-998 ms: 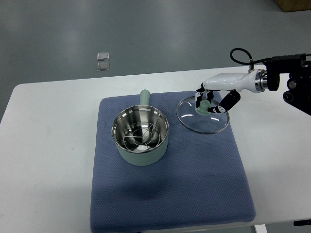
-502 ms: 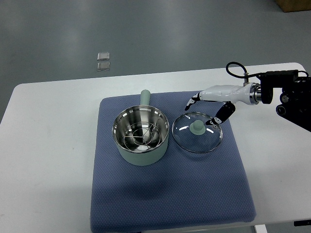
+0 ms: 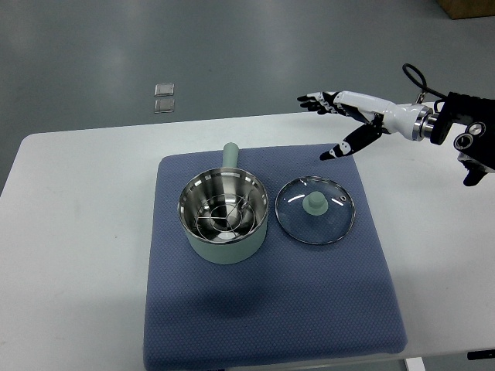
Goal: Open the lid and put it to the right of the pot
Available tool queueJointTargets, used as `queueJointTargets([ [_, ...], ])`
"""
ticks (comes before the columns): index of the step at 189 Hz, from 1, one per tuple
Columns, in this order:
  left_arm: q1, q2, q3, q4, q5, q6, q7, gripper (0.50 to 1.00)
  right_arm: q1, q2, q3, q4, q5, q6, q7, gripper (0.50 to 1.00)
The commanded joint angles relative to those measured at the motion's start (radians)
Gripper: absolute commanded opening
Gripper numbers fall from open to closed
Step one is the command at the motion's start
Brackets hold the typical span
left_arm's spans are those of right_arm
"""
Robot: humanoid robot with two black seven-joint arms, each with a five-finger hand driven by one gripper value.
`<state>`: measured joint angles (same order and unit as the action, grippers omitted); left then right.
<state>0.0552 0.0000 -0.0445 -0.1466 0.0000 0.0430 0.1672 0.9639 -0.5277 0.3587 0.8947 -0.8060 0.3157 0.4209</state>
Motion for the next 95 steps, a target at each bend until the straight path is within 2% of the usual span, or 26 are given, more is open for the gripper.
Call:
queueJointTargets([
  [1,0.0,0.0,0.0,-0.001,0.0,0.0,0.0,1.0,-0.001,0.028,0.008,-0.019,0.232,0.025,-0.043,0.932],
  [16,0.0,0.0,0.0,-0.001,0.0,0.0,0.0,1.0,-0.011,0.06,0.006,-0.031,0.398,0.029,-0.113,0.932],
  [40,0.0,0.0,0.0,0.001,0.0,0.0,0.0,1.0,-0.054,0.121,0.034,-0.043,0.715,0.025,-0.32,0.932],
  [49,0.0,0.0,0.0,0.001,0.0,0.0,0.0,1.0,-0.054,0.121,0.034,-0.043,0.716,0.025,-0.32,0.932],
  [50,0.0,0.0,0.0,0.001,0.0,0.0,0.0,1.0,-0.066,0.144,0.067,-0.056,0.845,0.013,-0.393,0.932],
  [52,0.0,0.0,0.0,0.001,0.0,0.0,0.0,1.0,-0.07,0.149,0.074,-0.06,0.867,0.011,-0.404,0.932],
  [63,0.0,0.0,0.002,-0.001,0.0,0.0,0.0,1.0,-0.086,0.166,0.103,-0.079,0.944,0.011,-0.433,0.932],
  [95,0.0,0.0,0.002,0.001,0.0,0.0,0.0,1.0,-0.111,0.196,0.166,-0.103,0.993,0.01,-0.429,0.934],
])
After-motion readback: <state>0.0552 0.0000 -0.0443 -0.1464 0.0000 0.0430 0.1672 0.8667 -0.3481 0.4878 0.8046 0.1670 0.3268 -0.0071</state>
